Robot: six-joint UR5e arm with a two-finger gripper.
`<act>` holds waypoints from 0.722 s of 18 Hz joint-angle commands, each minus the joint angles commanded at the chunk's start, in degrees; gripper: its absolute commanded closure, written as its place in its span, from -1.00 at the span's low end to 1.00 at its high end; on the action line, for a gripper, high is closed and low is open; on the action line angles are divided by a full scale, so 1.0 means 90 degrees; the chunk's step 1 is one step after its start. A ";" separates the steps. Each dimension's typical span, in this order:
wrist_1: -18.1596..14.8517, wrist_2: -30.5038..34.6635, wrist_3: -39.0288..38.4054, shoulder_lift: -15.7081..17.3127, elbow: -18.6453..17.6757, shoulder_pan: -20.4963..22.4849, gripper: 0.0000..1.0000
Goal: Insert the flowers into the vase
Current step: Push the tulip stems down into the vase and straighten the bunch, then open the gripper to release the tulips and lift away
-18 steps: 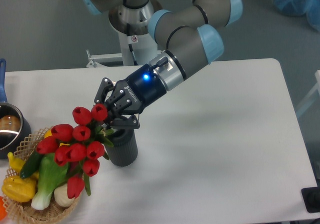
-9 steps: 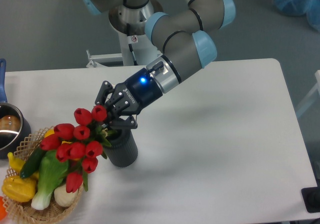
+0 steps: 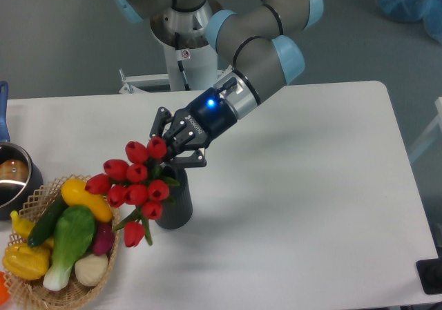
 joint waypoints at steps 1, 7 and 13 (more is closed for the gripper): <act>0.0000 0.0097 0.0000 0.0029 -0.0029 0.0010 -0.15; -0.0010 0.0654 0.0049 0.0351 -0.0361 0.0303 -1.00; -0.0029 0.0976 0.0049 0.0586 -0.0430 0.0605 -1.00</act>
